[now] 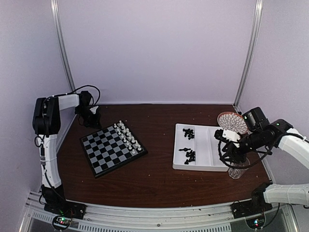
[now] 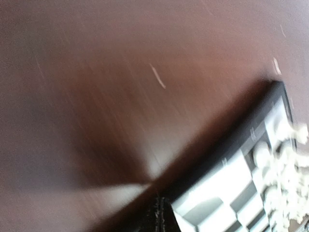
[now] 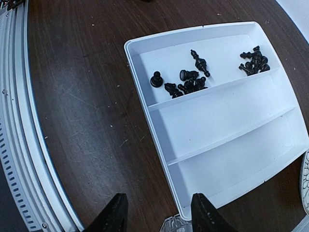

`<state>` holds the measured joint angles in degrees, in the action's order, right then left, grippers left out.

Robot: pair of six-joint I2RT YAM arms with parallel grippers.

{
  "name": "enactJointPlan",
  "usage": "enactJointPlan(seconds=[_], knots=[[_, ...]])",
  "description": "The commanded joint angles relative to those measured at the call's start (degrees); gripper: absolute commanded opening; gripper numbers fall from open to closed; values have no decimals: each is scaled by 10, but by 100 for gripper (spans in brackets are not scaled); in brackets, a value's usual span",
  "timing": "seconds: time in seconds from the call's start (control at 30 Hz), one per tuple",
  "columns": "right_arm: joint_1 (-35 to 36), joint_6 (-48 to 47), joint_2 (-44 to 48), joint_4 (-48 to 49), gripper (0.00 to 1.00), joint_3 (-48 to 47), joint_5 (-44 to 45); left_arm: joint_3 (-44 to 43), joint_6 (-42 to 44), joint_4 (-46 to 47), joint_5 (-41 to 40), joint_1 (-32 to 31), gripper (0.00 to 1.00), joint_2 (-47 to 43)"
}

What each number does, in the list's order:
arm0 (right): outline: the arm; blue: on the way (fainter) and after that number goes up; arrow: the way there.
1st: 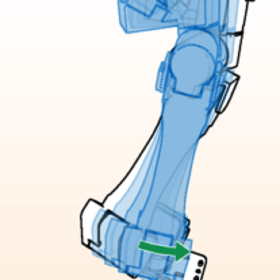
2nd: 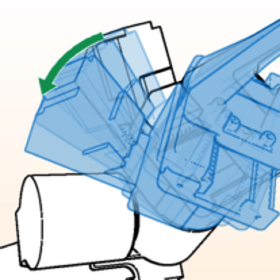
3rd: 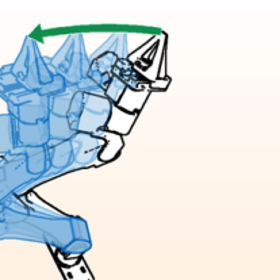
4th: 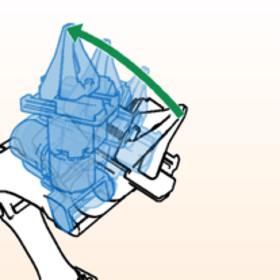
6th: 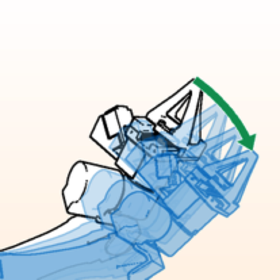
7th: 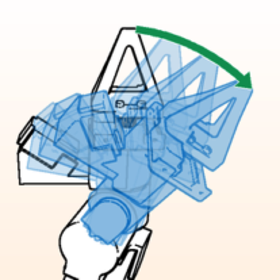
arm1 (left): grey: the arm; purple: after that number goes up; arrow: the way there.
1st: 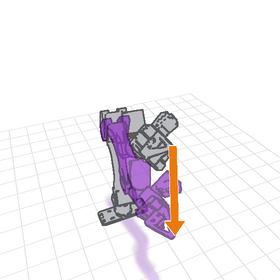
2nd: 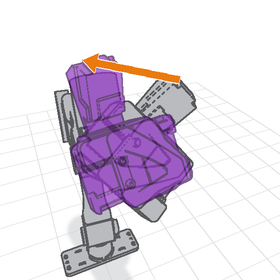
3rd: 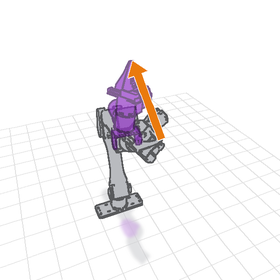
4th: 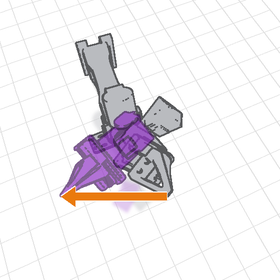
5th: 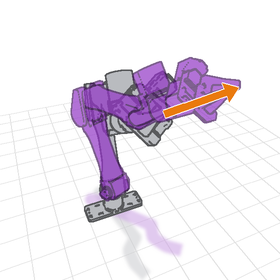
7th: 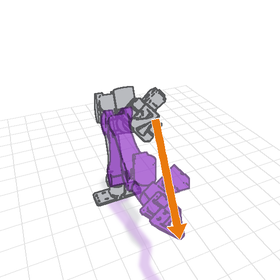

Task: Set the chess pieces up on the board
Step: Position the chessboard at the center of the board.

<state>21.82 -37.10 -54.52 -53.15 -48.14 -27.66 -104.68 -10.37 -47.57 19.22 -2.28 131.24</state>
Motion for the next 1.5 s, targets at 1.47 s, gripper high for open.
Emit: enactJointPlan(seconds=[1.47], knots=[[16,3,4,27,49,17,11,82,41,-113,-202,-8,0,-81]])
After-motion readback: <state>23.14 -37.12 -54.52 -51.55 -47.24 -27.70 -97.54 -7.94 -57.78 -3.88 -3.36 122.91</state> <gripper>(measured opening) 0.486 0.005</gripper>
